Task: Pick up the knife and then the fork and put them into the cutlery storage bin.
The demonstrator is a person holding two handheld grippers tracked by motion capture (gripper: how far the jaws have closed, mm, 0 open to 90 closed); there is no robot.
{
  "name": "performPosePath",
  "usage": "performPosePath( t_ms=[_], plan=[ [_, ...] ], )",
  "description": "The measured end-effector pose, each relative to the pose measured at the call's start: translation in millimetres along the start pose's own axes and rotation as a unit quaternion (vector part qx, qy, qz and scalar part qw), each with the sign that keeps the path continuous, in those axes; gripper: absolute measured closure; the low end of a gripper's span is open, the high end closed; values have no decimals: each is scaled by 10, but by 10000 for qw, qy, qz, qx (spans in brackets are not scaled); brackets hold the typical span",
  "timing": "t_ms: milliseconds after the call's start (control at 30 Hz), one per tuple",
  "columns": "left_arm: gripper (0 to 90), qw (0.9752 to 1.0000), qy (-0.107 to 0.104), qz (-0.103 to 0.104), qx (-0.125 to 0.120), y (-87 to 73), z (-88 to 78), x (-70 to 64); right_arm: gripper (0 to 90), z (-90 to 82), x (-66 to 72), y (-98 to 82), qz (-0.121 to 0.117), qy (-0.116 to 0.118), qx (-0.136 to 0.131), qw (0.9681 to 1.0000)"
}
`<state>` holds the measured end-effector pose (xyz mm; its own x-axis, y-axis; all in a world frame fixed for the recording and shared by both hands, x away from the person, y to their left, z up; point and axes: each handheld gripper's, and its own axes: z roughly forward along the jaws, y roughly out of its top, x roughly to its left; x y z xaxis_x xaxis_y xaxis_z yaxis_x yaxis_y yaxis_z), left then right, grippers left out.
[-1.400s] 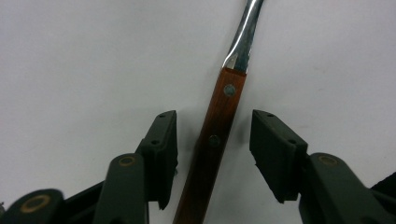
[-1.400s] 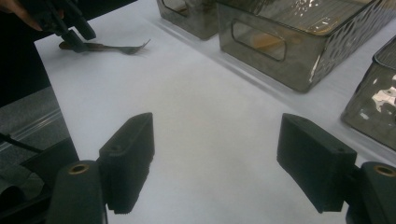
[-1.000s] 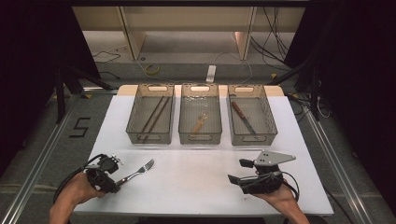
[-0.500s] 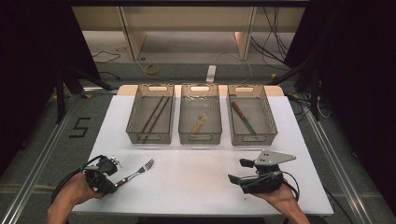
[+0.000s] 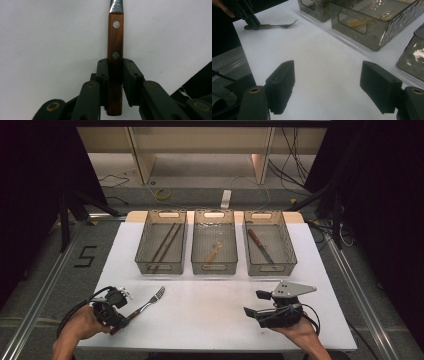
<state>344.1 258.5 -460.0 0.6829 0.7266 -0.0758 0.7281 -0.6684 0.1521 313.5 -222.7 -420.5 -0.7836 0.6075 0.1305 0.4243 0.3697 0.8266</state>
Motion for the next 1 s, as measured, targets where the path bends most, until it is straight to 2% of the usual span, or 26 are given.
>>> performPosePath(
  t_ms=[133,233,300,433,567,633,733,867,1000],
  plan=[
    [758,9999,-124,-49,-79,47,-34,-54,290,5,17,6,-21,54,-18,10000],
    [758,9999,-70,-17,-96,110,-73,-120,290,15,52,15,-62,89,-10,9999],
    [758,9998,-124,-15,-180,159,-102,-176,290,25,84,23,-158,103,-46,9998],
    [758,9993,-225,97,-279,279,-142,-309,290,57,181,46,-363,174,-82,9992],
    [758,9987,-291,330,-266,415,-155,-449,290,110,310,75,-626,288,-107,9976],
    [758,9982,-364,396,-272,487,-154,-522,290,139,386,88,-798,303,-102,9963],
    [758,9970,-423,619,-209,607,-143,-628,290,194,500,102,-1056,347,-47,9938],
    [758,9951,-510,827,-197,763,-125,-783,289,284,633,108,-1493,312,109,9882],
    [758,9928,-572,1042,-174,885,-135,-927,290,367,724,134,-1743,335,151,9840]
  ],
)
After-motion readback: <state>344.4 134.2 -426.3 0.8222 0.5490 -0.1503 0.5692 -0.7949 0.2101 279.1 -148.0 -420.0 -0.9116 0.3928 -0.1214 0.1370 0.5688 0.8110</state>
